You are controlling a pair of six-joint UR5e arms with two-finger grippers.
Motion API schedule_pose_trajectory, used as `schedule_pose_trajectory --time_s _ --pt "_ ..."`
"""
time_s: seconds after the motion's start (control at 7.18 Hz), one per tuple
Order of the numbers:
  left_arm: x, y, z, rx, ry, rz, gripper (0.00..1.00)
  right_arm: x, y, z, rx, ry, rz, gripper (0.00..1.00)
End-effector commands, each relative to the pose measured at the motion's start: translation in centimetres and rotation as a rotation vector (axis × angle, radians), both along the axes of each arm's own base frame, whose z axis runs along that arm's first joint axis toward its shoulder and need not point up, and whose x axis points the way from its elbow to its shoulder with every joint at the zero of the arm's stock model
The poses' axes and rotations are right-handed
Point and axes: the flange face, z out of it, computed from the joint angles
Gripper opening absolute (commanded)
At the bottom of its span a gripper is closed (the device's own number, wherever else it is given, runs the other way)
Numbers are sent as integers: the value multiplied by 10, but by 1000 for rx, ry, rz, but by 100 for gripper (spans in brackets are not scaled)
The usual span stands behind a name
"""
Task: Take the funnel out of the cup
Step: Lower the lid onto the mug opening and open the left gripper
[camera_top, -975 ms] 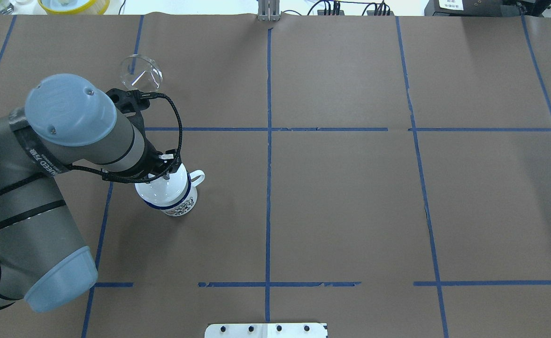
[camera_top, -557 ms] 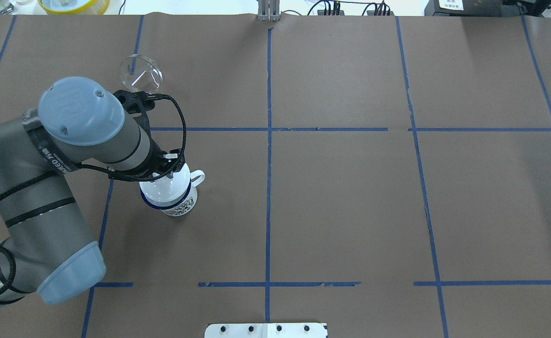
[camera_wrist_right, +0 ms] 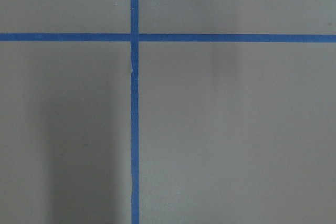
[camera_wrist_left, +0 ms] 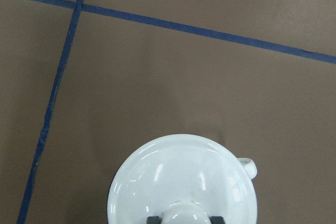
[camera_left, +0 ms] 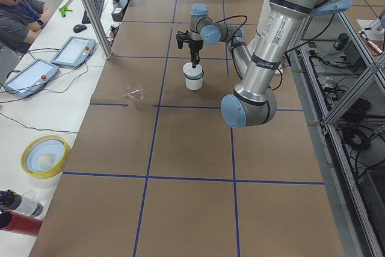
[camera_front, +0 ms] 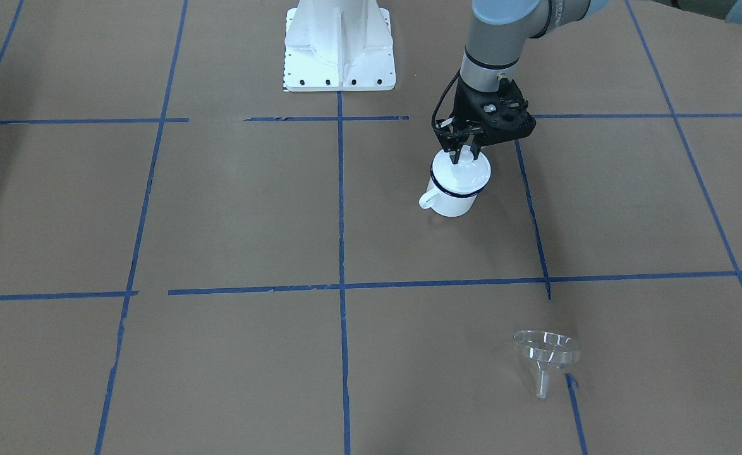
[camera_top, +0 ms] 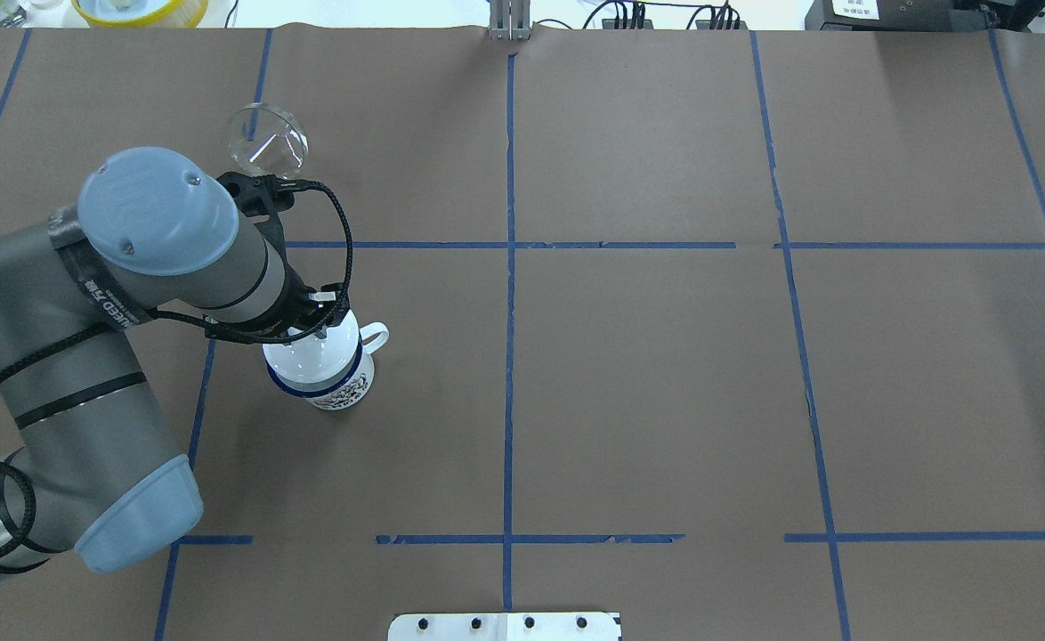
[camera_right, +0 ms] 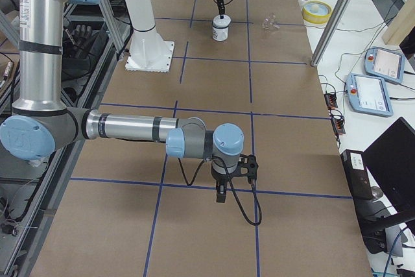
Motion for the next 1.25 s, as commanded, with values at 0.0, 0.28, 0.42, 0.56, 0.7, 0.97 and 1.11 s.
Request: schedule_pose_trajectory --time_s 0.0,0.28,0.42,0.56,0.7,0.97,1.11 --pt "0 0 2 -2 -3 1 0 0 0 1 -1 0 0 100" --pt "1 0 4 -3 -7 2 0 0 0 1 -1 0 0 100" --pt "2 2 4 -4 -6 6 0 0 0 0 0 0 0 100" --pt "3 3 4 -5 -6 8 0 0 0 0 0 0 0 100" --pt "3 3 4 -5 -6 8 0 0 0 1 -1 0 0 100" --pt "9 0 9 -11 -13 8 0 0 0 0 0 0 0 100" --pt "14 -3 13 -7 -6 7 0 0 0 0 0 0 0 100"
